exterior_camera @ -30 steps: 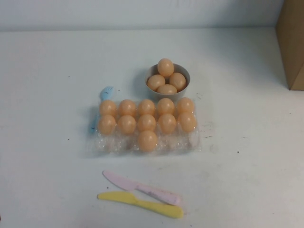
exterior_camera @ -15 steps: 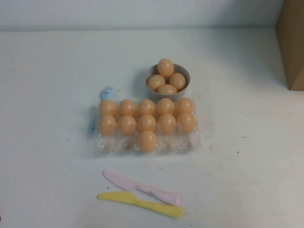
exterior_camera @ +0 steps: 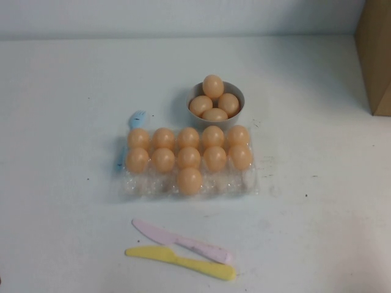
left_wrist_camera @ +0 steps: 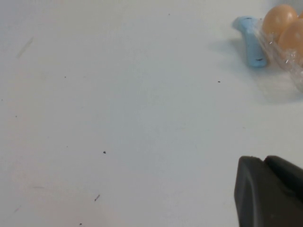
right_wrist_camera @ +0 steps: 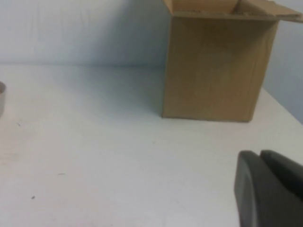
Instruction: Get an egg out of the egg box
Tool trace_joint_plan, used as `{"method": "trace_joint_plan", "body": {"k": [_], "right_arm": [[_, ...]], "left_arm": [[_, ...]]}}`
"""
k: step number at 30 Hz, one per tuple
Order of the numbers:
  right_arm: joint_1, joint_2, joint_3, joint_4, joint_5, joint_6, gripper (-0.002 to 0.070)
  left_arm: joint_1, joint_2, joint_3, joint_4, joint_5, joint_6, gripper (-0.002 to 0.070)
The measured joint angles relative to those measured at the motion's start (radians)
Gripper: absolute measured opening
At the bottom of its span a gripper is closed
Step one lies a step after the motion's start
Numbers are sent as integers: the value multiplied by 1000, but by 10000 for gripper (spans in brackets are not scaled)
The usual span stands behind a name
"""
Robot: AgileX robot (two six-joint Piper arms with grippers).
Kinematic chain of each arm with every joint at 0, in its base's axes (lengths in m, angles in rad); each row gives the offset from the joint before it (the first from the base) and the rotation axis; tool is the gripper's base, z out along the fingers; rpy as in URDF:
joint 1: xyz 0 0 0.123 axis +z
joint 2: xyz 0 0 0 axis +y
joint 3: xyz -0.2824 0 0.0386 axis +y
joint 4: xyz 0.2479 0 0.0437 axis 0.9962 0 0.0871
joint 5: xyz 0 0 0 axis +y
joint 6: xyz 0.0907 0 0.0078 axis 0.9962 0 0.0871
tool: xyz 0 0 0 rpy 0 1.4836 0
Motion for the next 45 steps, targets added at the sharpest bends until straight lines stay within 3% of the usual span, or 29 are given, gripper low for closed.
{"method": "trace_joint_plan", "body": {"k": [10, 21, 33, 45], "right_arm": [[-40, 0, 1, 168, 276, -17, -17], [-40, 0, 1, 224, 285, -257, -16], [-40, 0, 1, 314, 292, -356, -17], [32, 0, 1, 346, 294, -362, -17]], "left_arm": [[0, 0, 0, 0, 0, 0, -5], [0, 0, 0, 0, 0, 0, -5], [0, 0, 0, 0, 0, 0, -5], [0, 0, 0, 0, 0, 0, -5]]}}
